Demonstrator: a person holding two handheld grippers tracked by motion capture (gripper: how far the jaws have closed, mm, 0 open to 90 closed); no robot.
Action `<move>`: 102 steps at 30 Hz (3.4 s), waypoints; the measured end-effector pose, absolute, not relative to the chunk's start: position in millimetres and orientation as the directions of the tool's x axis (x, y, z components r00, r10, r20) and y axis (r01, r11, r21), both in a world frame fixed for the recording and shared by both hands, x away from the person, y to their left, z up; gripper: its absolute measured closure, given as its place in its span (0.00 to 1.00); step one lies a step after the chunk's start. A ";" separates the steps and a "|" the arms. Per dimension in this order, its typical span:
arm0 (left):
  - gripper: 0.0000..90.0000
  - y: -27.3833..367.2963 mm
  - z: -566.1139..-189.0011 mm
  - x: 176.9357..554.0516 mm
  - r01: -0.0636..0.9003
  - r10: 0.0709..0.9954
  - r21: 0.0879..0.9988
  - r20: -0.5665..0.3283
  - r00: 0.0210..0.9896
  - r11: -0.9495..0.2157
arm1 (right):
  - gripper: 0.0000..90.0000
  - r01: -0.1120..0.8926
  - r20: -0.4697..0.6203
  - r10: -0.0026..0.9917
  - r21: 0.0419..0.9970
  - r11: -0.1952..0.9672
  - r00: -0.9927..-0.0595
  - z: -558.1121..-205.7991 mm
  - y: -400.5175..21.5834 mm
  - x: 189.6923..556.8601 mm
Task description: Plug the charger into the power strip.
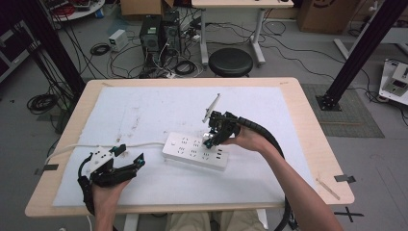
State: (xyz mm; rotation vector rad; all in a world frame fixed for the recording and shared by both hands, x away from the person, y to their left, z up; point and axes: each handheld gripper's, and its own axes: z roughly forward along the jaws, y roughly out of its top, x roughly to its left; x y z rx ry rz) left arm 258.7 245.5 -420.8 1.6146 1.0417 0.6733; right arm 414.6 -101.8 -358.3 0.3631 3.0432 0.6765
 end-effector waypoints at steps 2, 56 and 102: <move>0.25 245.7 -420.7 258.5 0.292 0.884 0.954 -0.079 0.461 -0.068 | 0.70 0.221 0.048 0.222 0.416 0.882 -0.974 -359.2 -101.3 415.0; 0.26 242.4 -424.6 259.1 0.308 0.880 0.949 -0.089 0.466 -0.067 | 0.71 0.209 0.023 0.229 0.503 0.839 -0.973 -383.9 -108.1 411.2; 0.27 254.3 -420.4 250.4 0.310 0.895 0.950 -0.096 0.435 -0.048 | 0.70 0.200 -0.001 0.247 0.584 0.786 -0.969 -398.9 -112.6 404.3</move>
